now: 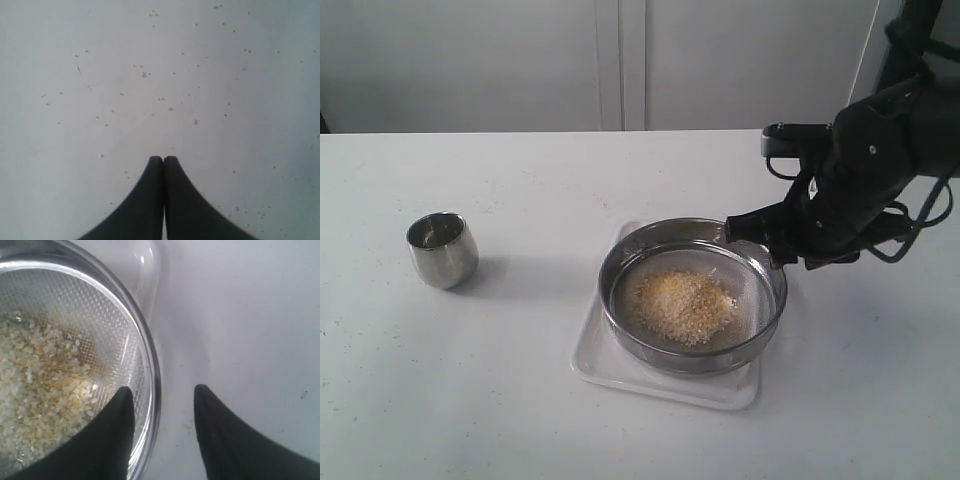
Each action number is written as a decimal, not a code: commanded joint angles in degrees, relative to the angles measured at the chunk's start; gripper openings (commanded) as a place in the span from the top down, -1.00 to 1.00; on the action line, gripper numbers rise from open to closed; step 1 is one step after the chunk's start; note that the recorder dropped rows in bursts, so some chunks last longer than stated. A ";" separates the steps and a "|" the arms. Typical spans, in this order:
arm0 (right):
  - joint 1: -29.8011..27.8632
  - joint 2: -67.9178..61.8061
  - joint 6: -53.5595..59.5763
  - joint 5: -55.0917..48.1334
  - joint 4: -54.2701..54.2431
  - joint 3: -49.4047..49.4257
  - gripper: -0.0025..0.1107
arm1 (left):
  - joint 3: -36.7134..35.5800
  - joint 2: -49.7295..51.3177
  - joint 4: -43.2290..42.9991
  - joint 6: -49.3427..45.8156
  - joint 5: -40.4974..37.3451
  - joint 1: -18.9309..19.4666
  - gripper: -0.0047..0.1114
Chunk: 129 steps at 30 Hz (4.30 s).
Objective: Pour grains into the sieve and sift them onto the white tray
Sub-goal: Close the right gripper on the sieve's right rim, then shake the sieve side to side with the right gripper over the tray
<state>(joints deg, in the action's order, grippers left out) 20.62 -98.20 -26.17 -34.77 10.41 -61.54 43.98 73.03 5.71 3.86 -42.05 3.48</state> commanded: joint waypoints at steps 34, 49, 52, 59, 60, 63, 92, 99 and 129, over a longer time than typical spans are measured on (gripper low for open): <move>-0.09 -4.11 -1.01 2.21 -8.69 -0.72 0.96 | 0.35 -0.35 0.64 0.15 -0.83 0.18 0.92; -0.44 -3.66 3.38 -2.46 -9.07 -3.74 0.96 | 0.35 -0.35 0.64 0.15 -0.83 0.18 0.92; 0.49 -3.66 5.58 -3.75 -9.45 -3.09 0.96 | 0.35 -0.35 0.64 0.15 -0.83 0.18 0.92; -0.81 -5.82 1.14 3.46 -9.45 -4.30 0.96 | 0.35 -0.35 0.64 0.15 -0.83 0.18 0.92; -0.82 -6.23 0.03 2.78 -9.45 -4.57 0.96 | 0.35 -0.35 0.64 0.15 -0.83 0.18 0.92; -0.11 -6.36 3.35 -2.22 -9.60 -4.57 0.96 | 0.35 -0.35 0.64 0.15 -0.83 0.18 0.92; -0.63 -4.66 7.86 -1.08 -10.41 -4.31 0.96 | 0.35 -0.35 0.64 0.15 -0.93 0.18 0.92; -0.29 -5.15 2.37 -1.04 -11.00 -4.36 0.96 | 0.35 -0.35 0.64 0.15 -0.83 0.18 0.92; -0.15 -3.06 -3.03 12.69 -13.57 0.92 0.96 | 0.35 -0.35 0.22 0.15 -0.83 0.18 0.92</move>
<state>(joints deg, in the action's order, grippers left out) 21.21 -100.04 -26.81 -22.85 -1.71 -57.90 43.98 73.03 5.71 3.86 -41.95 3.48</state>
